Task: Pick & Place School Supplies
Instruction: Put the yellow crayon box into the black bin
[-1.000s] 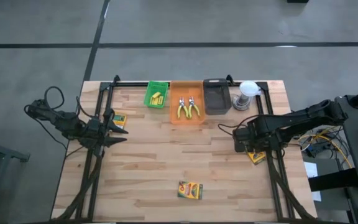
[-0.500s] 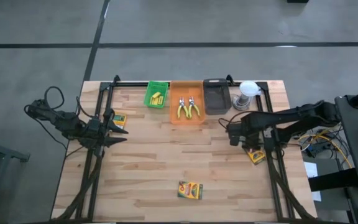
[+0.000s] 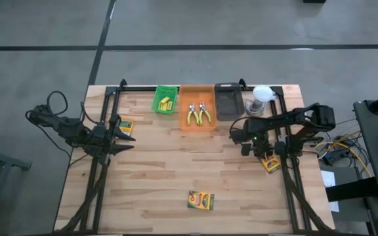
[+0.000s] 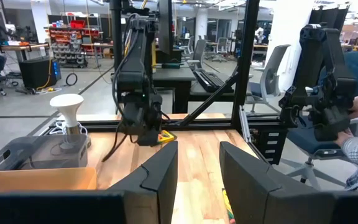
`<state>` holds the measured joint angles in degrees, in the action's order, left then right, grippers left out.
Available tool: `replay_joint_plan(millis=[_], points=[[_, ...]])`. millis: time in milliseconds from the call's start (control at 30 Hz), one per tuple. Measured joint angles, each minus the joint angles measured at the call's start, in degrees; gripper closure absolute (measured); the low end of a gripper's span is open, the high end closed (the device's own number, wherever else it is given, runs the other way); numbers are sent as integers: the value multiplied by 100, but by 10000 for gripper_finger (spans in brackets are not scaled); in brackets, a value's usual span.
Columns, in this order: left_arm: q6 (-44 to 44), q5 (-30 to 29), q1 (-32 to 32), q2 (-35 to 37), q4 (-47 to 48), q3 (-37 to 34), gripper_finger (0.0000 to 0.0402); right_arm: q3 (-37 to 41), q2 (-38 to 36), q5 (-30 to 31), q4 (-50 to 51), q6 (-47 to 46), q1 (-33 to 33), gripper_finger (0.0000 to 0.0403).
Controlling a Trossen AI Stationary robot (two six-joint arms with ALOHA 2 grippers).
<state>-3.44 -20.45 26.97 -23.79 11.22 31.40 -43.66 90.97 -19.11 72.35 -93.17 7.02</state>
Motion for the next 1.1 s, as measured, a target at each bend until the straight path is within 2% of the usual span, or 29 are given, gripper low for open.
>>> replay_joint_plan(millis=[367, 733, 1100], points=[[2, -2, 1, 0, -1, 0, 278, 35, 108, -19, 65, 89, 1, 350], [1, 0, 2, -2, 14, 0, 278, 79, 435, 124, -338, 224, 1, 349], [1, -2, 0, -2, 38, 0, 278, 80, 420, 101, -914, 236, 3, 350]])
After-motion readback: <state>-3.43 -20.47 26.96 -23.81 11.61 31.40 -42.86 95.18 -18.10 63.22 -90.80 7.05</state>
